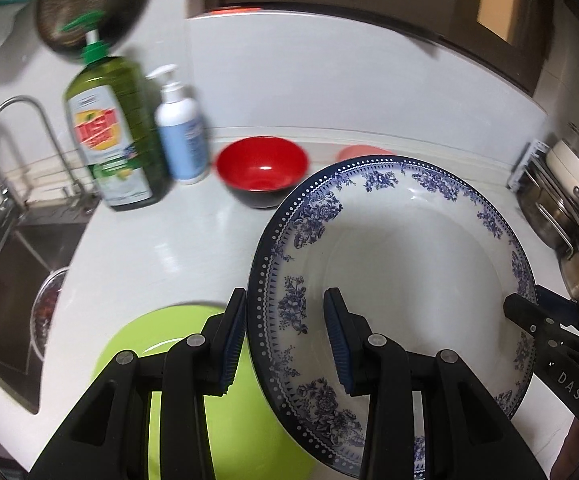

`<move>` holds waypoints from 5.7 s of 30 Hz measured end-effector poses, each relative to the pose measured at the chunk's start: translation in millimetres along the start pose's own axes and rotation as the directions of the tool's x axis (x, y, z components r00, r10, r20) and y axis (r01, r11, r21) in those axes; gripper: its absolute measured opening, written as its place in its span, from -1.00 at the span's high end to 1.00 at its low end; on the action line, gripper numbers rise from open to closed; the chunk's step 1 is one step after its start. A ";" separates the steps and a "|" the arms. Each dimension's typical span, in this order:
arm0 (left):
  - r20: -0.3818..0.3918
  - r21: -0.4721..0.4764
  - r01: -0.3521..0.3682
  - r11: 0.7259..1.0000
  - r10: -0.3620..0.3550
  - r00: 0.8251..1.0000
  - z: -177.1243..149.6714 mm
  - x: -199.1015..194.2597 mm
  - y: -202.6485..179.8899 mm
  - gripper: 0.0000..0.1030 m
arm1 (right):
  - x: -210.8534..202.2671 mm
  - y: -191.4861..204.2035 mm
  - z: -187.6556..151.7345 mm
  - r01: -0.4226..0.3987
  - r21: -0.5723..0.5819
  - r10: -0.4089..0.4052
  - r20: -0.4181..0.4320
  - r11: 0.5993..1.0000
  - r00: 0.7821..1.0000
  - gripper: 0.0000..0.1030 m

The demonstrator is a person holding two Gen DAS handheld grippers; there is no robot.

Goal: Organize plates and bowls
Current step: 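Lift the blue-patterned plate with both grippers and carry it over the green plate, then lower the blue-patterned plate onto the green plate and open both grippers, then move both grippers to the rim of the cream bowl, then close both grippers together on the rim of the cream bowl, then lift the cream bowl with both grippers and carry it toward the plate stack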

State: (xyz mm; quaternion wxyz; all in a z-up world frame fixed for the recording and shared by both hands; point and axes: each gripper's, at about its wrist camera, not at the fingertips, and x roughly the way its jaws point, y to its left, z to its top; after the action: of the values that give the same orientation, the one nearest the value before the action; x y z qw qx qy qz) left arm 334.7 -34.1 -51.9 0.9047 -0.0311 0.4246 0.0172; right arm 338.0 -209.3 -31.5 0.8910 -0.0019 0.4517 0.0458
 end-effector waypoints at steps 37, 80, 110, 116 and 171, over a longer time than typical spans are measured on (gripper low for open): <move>-0.126 -0.137 -0.146 0.980 0.129 0.984 -70.8 -17.5 161.1 0.26 | 11.7 134.0 -41.0 -0.164 -0.169 0.148 -0.103 0.972 0.984 0.25; -0.237 -0.091 -0.150 0.984 0.125 0.964 -88.2 28.0 150.4 -0.26 | 71.2 135.0 -64.7 -0.170 -0.142 0.126 -0.276 0.975 0.953 0.20; -0.095 0.153 0.056 0.987 -0.042 0.995 34.1 47.6 44.3 -0.41 | 39.8 38.6 20.7 -0.079 0.095 0.084 -0.047 0.992 0.995 0.06; -0.135 0.172 0.070 0.983 -0.047 0.990 45.1 75.8 31.3 -0.35 | 62.0 27.5 30.1 -0.087 0.129 0.097 -0.076 0.988 0.992 0.06; -0.260 0.197 0.258 0.946 -0.203 0.944 32.2 73.9 -22.6 0.81 | 71.0 -3.0 30.4 -0.067 0.176 0.094 -0.149 0.982 0.984 0.75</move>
State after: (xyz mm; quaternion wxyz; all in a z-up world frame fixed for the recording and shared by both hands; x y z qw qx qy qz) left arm 407.9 -54.1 -87.3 0.8408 0.0216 0.5219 -0.1420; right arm 404.4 -205.2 -70.8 0.8470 0.0887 0.5224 0.0428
